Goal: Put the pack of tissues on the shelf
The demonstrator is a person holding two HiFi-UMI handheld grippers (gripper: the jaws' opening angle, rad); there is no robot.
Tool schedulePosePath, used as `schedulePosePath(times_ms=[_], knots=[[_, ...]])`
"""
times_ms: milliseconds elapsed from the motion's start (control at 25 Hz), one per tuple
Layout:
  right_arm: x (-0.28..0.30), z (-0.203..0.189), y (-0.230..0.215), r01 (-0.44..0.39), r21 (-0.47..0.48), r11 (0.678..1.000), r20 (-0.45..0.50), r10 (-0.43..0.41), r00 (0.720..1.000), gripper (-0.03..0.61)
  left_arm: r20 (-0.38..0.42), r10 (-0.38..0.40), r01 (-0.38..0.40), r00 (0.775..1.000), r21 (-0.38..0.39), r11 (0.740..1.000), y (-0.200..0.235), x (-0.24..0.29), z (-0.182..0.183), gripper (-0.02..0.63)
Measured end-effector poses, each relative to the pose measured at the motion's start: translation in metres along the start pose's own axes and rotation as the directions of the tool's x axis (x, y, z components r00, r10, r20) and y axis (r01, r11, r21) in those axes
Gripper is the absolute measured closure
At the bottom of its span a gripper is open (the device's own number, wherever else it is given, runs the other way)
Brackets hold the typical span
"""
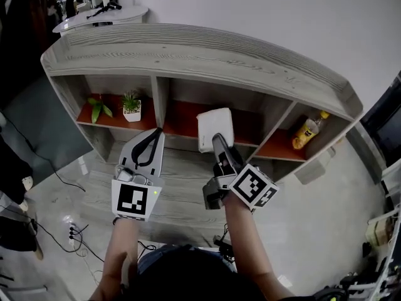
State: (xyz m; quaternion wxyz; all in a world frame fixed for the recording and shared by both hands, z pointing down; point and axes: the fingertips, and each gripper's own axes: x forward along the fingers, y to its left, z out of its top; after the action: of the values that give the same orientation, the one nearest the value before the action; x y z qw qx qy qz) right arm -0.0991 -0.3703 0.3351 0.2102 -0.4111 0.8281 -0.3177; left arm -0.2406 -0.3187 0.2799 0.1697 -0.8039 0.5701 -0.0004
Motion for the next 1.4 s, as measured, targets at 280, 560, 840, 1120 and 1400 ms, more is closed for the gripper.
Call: schedulePosePath(times_ms=[280,560,840,1120,1400], knots=[[0.008,-0.008,-0.015,0.01,0.378,0.926,0.019,-0.018,1.0,0.453,-0.004,-0.026,0.026,1.0,0.01,1.0,-0.003,0.002,-0.003,0.603],[0.018,-0.022,-0.026,-0.014,0.674,0.739,0.056,-0.032,0.998,0.453,-0.084,-0.194,0.199,0.977,0.055,0.978,-0.033,0.012,-0.024,0.6],[0.019,-0.025,-0.031,0.053,0.719,0.693,0.016,-0.092,0.996,0.457,-0.193,-0.274,0.295,0.942,0.089,0.951,-0.063,0.029,-0.048,0.495],[0.02,-0.023,-0.025,0.041,0.671,0.74,0.01,-0.064,0.998,0.418,-0.247,-0.271,0.311,0.93,0.14,0.94,-0.08,0.047,-0.064,0.495],[0.017,-0.017,-0.02,0.011,0.642,0.766,0.016,-0.029,0.999,0.318,-0.263,-0.242,0.29,0.934,0.161,0.943,-0.083,0.059,-0.066,0.494]])
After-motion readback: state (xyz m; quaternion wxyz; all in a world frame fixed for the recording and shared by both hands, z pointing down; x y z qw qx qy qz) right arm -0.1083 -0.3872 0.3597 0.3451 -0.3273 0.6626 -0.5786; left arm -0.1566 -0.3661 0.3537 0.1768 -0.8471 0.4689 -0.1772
